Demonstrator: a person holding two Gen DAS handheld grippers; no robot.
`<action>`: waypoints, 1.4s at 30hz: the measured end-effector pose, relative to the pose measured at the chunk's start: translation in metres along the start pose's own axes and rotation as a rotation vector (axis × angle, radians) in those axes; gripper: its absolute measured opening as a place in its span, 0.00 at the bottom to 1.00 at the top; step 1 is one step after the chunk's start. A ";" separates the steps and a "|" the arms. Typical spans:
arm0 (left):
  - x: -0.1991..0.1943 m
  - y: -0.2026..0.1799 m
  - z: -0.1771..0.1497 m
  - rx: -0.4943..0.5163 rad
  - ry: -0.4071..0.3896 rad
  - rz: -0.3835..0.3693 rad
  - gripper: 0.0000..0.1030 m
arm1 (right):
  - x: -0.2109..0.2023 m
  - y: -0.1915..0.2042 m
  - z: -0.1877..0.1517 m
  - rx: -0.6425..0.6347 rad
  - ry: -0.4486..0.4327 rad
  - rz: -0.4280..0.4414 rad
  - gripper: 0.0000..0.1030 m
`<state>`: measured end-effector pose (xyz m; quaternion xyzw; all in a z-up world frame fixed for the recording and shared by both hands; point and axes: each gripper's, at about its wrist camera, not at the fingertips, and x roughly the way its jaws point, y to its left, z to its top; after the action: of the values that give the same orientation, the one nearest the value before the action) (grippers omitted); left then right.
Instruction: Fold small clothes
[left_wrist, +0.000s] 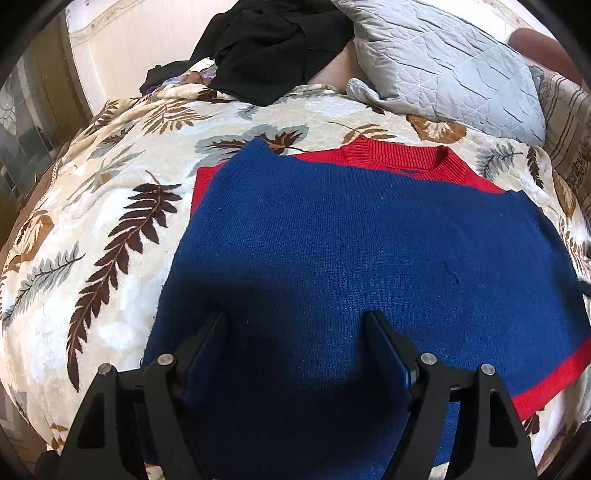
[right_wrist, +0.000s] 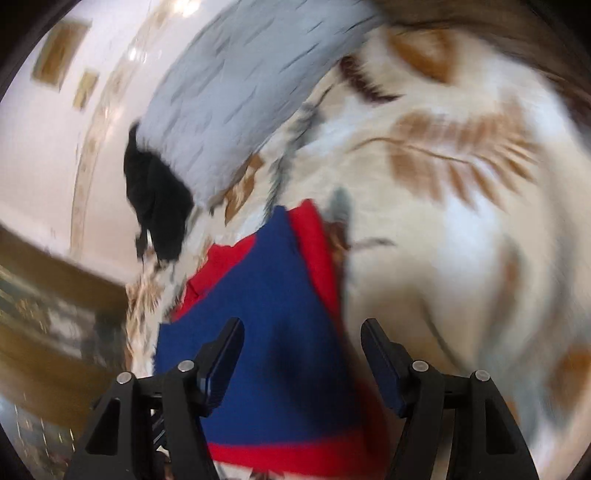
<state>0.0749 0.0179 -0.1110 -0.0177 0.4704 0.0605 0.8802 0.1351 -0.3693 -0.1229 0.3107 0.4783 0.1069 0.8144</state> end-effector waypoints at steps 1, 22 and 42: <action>-0.002 0.002 0.000 0.000 0.000 -0.001 0.76 | 0.013 0.001 0.008 -0.016 0.036 -0.022 0.68; 0.000 0.001 -0.001 0.004 -0.011 -0.006 0.78 | -0.037 0.013 -0.029 0.031 -0.104 0.028 0.66; -0.030 -0.006 0.012 -0.009 -0.005 -0.035 0.78 | -0.025 0.003 -0.116 0.199 -0.102 0.133 0.66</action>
<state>0.0693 0.0104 -0.0800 -0.0299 0.4677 0.0472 0.8821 0.0243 -0.3316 -0.1440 0.4261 0.4227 0.0965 0.7940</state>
